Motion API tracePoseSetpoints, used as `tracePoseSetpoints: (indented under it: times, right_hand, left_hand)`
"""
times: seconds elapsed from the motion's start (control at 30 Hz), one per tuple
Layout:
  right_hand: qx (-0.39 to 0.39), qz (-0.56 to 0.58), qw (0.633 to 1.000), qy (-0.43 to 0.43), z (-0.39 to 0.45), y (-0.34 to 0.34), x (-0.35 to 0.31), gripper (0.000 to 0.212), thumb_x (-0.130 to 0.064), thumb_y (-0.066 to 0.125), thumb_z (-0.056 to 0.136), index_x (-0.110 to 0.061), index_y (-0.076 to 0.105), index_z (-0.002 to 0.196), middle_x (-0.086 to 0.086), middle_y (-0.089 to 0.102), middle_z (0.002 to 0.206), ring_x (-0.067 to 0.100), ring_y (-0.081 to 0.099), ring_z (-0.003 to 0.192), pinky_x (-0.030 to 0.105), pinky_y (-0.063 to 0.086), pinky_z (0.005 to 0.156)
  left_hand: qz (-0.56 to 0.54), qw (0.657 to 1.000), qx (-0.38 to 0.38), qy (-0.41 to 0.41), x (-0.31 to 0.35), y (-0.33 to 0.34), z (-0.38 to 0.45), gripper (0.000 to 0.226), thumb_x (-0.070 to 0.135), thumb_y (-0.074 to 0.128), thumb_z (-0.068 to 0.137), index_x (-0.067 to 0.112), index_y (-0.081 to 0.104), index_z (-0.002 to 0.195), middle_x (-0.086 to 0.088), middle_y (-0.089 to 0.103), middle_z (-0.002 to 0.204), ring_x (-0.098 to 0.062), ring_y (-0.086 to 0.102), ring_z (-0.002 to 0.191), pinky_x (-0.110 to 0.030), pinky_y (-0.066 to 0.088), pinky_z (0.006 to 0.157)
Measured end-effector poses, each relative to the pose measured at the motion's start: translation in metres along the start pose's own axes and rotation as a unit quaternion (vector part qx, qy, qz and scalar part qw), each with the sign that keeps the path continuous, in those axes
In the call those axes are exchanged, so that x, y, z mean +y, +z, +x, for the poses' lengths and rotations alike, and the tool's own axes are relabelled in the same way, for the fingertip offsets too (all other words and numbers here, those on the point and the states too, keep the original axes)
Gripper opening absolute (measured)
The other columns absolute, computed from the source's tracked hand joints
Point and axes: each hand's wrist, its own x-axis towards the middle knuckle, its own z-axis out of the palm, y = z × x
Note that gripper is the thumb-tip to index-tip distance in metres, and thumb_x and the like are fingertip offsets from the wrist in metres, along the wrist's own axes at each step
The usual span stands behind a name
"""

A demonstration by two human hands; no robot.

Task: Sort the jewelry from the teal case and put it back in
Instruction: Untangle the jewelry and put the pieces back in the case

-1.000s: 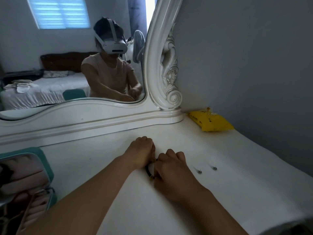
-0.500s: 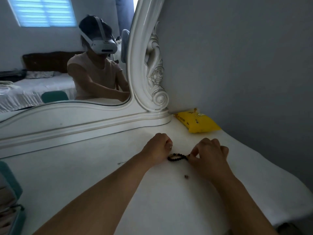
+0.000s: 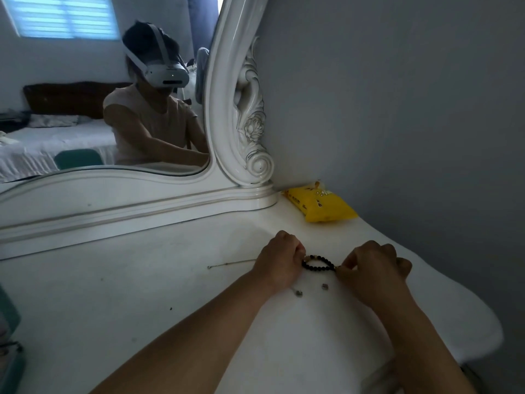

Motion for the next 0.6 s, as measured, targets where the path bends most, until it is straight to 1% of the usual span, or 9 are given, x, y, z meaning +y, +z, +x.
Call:
tracePoseSetpoints:
  times: [0.13,0.23,0.3,0.33,0.4,0.47,0.53,0.57,0.6]
  right_hand:
    - [0.023,0.021,0.997,-0.069,-0.01,-0.003,0.009,0.006,-0.032,0.062,0.079,-0.031,0.059,0.074,-0.008,0.044,0.094,0.016,0.038,0.107,0.029,0.015,0.081]
    - [0.001,0.018,0.992,-0.122,-0.016,-0.003,0.016,0.002,-0.031,0.062,0.079,-0.032,0.06,0.079,-0.01,0.045,0.102,0.014,0.035,0.111,0.026,0.01,0.085]
    - [-0.011,0.021,0.992,-0.128,-0.018,-0.005,0.018,0.004,-0.029,0.063,0.078,-0.032,0.062,0.08,-0.01,0.047,0.107,0.014,0.035,0.113,0.027,0.011,0.087]
    - [-0.001,0.035,0.991,-0.13,-0.019,-0.007,0.018,0.005,-0.027,0.065,0.077,-0.031,0.064,0.08,-0.009,0.049,0.107,0.015,0.036,0.113,0.027,0.012,0.087]
    - [0.035,0.062,0.989,-0.132,-0.021,-0.011,0.016,0.009,-0.021,0.068,0.076,-0.027,0.068,0.083,-0.006,0.055,0.105,0.018,0.042,0.108,0.027,0.014,0.086]
    - [0.067,0.084,0.985,-0.133,-0.023,-0.015,0.011,0.012,-0.015,0.069,0.075,-0.023,0.069,0.083,-0.003,0.058,0.101,0.02,0.046,0.101,0.029,0.018,0.085]
    - [0.085,0.13,0.976,-0.15,-0.026,-0.021,0.0,0.009,-0.013,0.069,0.075,-0.022,0.068,0.078,-0.003,0.061,0.093,0.02,0.048,0.094,0.032,0.03,0.083]
    - [0.089,0.162,0.969,-0.167,-0.028,-0.024,-0.007,0.008,-0.014,0.07,0.075,-0.021,0.068,0.075,-0.003,0.062,0.088,0.02,0.05,0.091,0.034,0.038,0.079]
    - [0.085,0.19,0.961,-0.183,-0.032,-0.026,-0.016,0.006,-0.016,0.07,0.075,-0.021,0.068,0.073,-0.003,0.063,0.085,0.019,0.051,0.089,0.031,0.042,0.074]
  left_hand:
    - [0.011,1.0,-0.014,0.007,0.001,-0.001,-0.01,0.019,0.017,0.044,0.094,0.007,0.059,0.098,-0.01,0.05,0.115,-0.024,0.053,0.102,-0.033,0.043,0.091]
    - [0.038,0.998,-0.038,0.021,0.001,-0.002,-0.016,0.019,0.019,0.046,0.093,0.009,0.061,0.098,-0.008,0.049,0.118,-0.023,0.052,0.104,-0.034,0.042,0.094]
    - [0.04,0.998,-0.048,0.027,0.001,-0.004,-0.02,0.019,0.022,0.051,0.091,0.011,0.064,0.098,-0.004,0.05,0.118,-0.02,0.051,0.105,-0.031,0.042,0.093]
    - [0.026,0.998,-0.047,0.025,0.001,-0.006,-0.021,0.018,0.023,0.054,0.09,0.013,0.066,0.096,-0.002,0.05,0.116,-0.018,0.051,0.105,-0.03,0.041,0.093]
    - [-0.013,1.0,-0.025,0.012,0.002,-0.014,-0.024,0.014,0.024,0.058,0.087,0.016,0.069,0.091,0.001,0.049,0.11,-0.017,0.052,0.103,-0.03,0.043,0.093]
    - [-0.042,0.999,0.023,-0.003,0.001,-0.025,-0.027,0.012,0.025,0.06,0.086,0.018,0.07,0.088,0.003,0.049,0.102,-0.016,0.054,0.096,-0.031,0.044,0.09]
    - [-0.064,0.995,0.079,-0.012,0.0,-0.039,-0.034,0.011,0.024,0.06,0.086,0.019,0.069,0.088,0.003,0.051,0.096,-0.013,0.054,0.086,-0.026,0.043,0.083]
    - [-0.08,0.991,0.105,-0.017,0.0,-0.048,-0.04,0.011,0.023,0.06,0.086,0.018,0.069,0.087,0.004,0.055,0.093,-0.011,0.054,0.083,-0.024,0.043,0.08]
    - [-0.1,0.987,0.123,-0.024,0.0,-0.056,-0.047,0.01,0.022,0.061,0.085,0.018,0.07,0.086,0.005,0.06,0.089,-0.009,0.056,0.08,-0.022,0.044,0.077]
